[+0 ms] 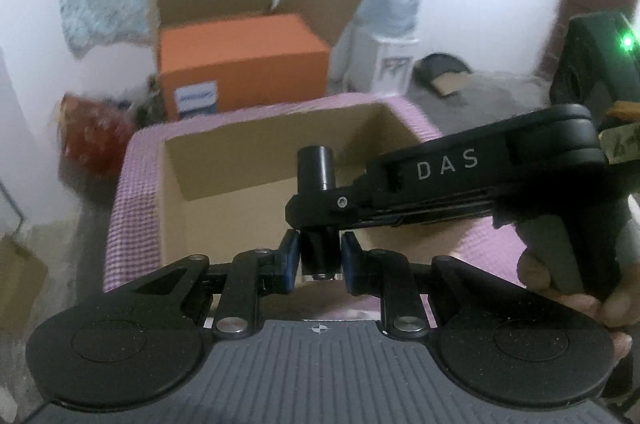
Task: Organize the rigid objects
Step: 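Carry the black cylinder with the right tool down into the cardboard box, then open the right tool to release the black cylinder in the box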
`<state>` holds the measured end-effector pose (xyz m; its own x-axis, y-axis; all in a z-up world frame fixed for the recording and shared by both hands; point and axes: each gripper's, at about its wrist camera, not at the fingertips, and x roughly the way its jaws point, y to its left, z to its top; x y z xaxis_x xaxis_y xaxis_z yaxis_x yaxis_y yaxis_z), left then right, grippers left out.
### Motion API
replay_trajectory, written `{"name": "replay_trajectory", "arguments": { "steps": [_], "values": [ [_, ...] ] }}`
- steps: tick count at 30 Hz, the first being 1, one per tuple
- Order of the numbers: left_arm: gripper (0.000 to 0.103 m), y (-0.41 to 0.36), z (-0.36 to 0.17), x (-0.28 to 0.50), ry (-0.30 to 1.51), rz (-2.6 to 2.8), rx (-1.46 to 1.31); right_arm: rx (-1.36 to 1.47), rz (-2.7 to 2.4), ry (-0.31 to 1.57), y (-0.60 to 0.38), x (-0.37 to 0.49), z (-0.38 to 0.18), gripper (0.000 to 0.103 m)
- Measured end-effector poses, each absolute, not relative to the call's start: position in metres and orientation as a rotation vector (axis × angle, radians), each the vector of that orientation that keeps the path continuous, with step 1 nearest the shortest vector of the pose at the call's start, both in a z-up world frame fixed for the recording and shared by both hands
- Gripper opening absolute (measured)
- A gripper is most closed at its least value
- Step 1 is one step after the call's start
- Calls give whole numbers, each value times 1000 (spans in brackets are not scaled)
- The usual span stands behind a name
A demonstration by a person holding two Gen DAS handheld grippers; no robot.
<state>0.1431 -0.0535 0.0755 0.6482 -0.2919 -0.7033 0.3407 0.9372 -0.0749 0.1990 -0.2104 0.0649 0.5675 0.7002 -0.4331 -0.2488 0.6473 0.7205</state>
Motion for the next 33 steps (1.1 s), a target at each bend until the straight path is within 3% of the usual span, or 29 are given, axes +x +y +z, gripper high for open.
{"name": "replay_trajectory", "arguments": {
  "steps": [7,13,22,30,33],
  "values": [
    [21,-31,45,209,952,-290,40,707,628,1024,-182,292,39,24],
    [21,-21,21,247,1038,-221,61,688,583,1126,-162,332,3,24],
    [22,-21,22,265,1046,-162,86,616,481,1173,-139,370,-26,24],
    [23,-19,30,259,1033,-159,65,567,528,1146,-133,385,-21,27],
    [23,-19,37,253,1015,-168,64,589,536,1121,-141,378,-10,36]
  ]
}}
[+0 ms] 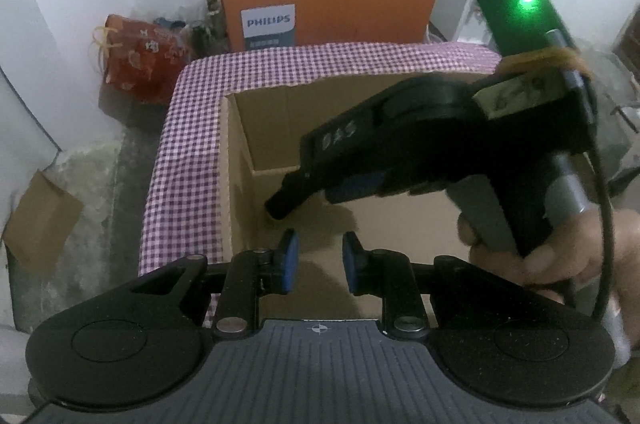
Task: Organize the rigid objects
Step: 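Open the right tool to release the black cylinder in the box, then grasp the white supplement bottle lying on the table with the right tool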
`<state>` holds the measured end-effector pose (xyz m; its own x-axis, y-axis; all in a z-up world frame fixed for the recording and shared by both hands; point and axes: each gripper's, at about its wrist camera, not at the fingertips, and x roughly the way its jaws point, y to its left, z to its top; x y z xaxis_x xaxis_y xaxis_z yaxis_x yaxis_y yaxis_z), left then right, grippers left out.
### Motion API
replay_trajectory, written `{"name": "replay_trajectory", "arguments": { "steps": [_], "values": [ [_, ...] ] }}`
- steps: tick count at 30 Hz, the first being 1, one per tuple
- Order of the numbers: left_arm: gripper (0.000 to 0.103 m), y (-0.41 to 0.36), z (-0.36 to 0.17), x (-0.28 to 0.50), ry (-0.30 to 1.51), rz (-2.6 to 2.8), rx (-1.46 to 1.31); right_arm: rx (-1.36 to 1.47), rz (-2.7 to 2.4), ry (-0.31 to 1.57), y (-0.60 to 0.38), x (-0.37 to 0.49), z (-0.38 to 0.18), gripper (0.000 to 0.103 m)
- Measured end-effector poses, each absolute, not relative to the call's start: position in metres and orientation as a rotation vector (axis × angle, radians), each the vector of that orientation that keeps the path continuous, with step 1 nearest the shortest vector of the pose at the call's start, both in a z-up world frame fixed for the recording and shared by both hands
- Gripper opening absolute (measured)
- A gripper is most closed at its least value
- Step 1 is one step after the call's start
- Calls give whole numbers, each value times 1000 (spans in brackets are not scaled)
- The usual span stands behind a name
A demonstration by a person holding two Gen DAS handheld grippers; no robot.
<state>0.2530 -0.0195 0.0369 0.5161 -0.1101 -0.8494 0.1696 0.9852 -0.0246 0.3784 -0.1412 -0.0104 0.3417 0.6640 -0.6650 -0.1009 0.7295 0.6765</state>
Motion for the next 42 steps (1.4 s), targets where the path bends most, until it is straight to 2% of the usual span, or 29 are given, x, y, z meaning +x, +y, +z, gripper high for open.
{"name": "replay_trajectory", "arguments": {
  "steps": [1,3,12,18,25,33,38,39,42],
  "values": [
    [24,-20,39,250,1006,-172,66,596,533,1106,-146,375,-6,43],
    [24,-20,45,245,989,-176,66,604,531,1065,-152,374,0,51],
    [25,24,73,205,921,-145,-27,654,565,940,-198,333,36,51],
    [31,74,82,155,872,-90,-112,606,679,870,-199,286,66,51],
    [33,111,47,103,904,-55,-277,313,849,896,-136,233,104,51],
    [33,130,2,79,926,-84,-472,9,930,944,-54,208,124,51],
    [34,133,-15,72,921,-81,-480,-60,964,947,-25,198,125,55],
    [34,135,-19,72,920,-80,-479,-78,962,954,-17,199,121,58],
    [37,140,-30,72,913,-80,-490,-132,959,991,11,203,102,58]
  ]
}}
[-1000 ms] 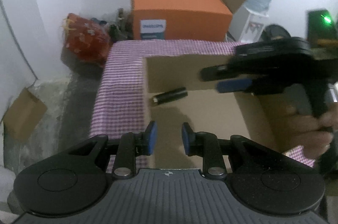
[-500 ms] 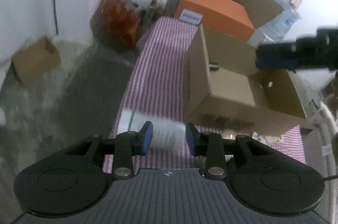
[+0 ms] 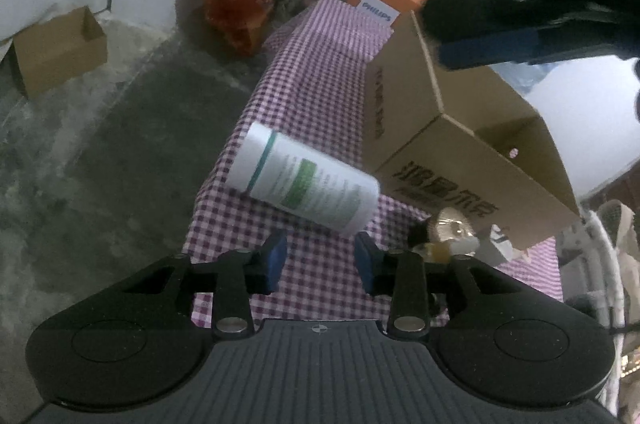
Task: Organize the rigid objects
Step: 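Grasp the white supplement bottle lying on the table with the right tool, then carry the white bottle with the right tool over the cardboard box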
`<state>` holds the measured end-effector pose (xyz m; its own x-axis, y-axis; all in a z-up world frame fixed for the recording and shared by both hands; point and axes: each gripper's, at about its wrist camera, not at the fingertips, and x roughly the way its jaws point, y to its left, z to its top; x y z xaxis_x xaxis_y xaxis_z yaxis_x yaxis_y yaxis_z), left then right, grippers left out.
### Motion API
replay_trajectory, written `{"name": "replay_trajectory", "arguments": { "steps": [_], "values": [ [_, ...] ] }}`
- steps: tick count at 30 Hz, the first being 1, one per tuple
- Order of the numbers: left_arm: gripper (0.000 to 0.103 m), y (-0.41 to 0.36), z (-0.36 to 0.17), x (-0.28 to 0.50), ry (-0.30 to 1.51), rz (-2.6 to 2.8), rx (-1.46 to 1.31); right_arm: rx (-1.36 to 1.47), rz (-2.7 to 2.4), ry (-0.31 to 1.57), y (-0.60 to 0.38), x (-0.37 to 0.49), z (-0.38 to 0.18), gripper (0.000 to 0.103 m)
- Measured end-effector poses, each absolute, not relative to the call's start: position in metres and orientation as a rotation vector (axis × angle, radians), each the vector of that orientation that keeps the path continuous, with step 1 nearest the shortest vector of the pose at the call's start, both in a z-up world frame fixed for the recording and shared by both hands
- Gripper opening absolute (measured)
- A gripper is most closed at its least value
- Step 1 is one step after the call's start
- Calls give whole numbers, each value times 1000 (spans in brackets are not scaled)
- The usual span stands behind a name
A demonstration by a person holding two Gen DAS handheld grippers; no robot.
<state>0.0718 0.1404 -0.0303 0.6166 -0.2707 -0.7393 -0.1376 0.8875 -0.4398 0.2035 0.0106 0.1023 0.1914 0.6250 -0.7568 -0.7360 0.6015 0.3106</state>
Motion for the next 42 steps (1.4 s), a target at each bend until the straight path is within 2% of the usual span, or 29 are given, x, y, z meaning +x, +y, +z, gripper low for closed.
{"name": "replay_trajectory", "arguments": {
  "steps": [10,19,22,33,42],
  "values": [
    [38,165,-55,81,905,-103,-593,-420,907,1108,107,224,37,58],
    [38,163,-61,94,901,-162,-609,-614,865,1196,137,226,3,58],
    [38,164,-64,98,906,-175,-626,-614,859,1239,140,229,-6,62],
    [38,166,-69,112,910,-161,-647,-575,841,1312,140,247,-21,64],
    [38,158,-52,100,892,-131,-611,-535,882,1230,125,239,-7,59]
  ]
}}
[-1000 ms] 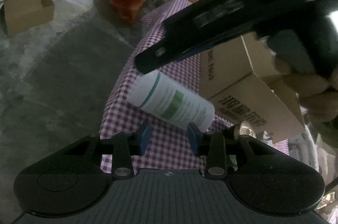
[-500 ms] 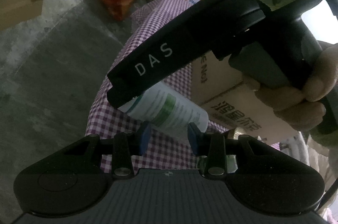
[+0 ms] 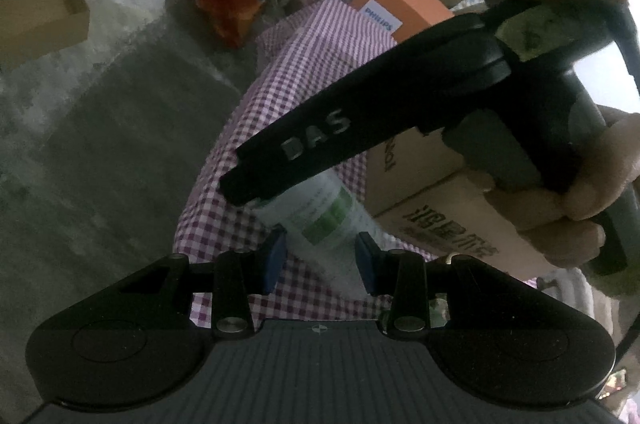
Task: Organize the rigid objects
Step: 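Carry the white bottle with the right tool over the cardboard box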
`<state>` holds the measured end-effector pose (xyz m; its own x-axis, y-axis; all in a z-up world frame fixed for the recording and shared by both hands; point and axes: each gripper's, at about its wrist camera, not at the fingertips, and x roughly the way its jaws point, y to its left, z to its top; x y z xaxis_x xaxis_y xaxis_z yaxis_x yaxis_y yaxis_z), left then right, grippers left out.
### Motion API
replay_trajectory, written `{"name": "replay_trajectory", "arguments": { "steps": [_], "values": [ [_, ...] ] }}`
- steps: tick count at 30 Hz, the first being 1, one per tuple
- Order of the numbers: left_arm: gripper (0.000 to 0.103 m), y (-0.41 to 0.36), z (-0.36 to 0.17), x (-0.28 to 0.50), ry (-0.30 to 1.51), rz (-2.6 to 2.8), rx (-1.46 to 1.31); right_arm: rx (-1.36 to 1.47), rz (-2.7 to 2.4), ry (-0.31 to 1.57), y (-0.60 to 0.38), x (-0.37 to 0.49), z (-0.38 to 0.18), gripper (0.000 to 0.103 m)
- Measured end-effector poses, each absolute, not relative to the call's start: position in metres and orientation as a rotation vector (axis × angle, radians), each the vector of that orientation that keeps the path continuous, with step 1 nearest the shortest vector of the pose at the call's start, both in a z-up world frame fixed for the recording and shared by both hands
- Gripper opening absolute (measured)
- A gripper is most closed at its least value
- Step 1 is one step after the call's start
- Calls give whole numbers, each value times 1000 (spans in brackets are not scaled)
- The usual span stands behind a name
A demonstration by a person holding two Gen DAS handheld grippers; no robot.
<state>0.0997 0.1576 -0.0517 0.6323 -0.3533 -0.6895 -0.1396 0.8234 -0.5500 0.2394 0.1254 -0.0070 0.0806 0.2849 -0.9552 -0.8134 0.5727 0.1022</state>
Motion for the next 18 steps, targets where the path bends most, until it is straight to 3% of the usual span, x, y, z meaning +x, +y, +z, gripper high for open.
{"name": "replay_trajectory", "arguments": {
  "steps": [18],
  "values": [
    [38,129,53,96,701,-182,-431,-192,937,947,37,235,116,55]
  ]
}}
